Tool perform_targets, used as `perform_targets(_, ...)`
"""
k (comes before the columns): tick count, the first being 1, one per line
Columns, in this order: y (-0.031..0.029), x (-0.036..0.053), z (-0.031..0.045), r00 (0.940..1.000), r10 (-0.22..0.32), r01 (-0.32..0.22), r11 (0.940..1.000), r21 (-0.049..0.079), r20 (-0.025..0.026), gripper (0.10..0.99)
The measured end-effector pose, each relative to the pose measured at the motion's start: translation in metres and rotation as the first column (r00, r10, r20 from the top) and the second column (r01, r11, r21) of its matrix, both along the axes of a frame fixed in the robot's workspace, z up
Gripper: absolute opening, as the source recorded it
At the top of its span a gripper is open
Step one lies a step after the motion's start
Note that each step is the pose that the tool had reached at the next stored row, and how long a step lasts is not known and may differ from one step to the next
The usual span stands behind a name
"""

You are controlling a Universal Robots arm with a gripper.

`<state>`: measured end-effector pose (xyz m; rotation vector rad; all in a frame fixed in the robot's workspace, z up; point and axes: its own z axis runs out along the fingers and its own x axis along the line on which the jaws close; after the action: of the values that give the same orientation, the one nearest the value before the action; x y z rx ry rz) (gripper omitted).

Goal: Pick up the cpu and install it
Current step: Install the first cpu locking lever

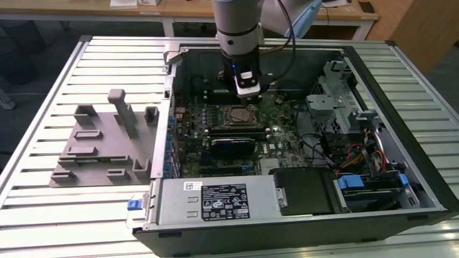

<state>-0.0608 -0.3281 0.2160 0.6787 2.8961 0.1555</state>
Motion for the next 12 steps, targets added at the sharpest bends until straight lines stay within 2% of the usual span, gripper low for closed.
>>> perform_targets(3, -0.0036, 0.0000, 0.0000, 1.0000, 0.000, 0.000, 1.0000, 0.000, -0.0003, 0.106)
perform_targets(4, -0.0046, 0.0000, -0.0001, 1.0000, 0.000, 0.000, 1.0000, 0.000, -0.0014, 0.106)
perform_targets(5, -0.0053, 0.0000, -0.0002, 1.0000, 0.000, 0.000, 1.0000, 0.000, -0.0051, 0.106)
perform_targets(6, -0.0059, 0.0000, -0.0005, 0.9999, 0.000, 0.000, 1.0000, 0.000, -0.0120, 0.106)
perform_targets(9, -0.0072, 0.0000, -0.0010, 0.9993, 0.001, -0.001, 1.0000, -0.002, -0.0373, 0.106)
perform_targets(10, -0.0077, 0.0000, -0.0011, 0.9991, 0.001, -0.001, 1.0000, -0.003, -0.0425, 0.106)
perform_targets(12, -0.0094, 0.0000, -0.0012, 0.9988, 0.000, -0.001, 1.0000, -0.009, -0.0481, 0.106)
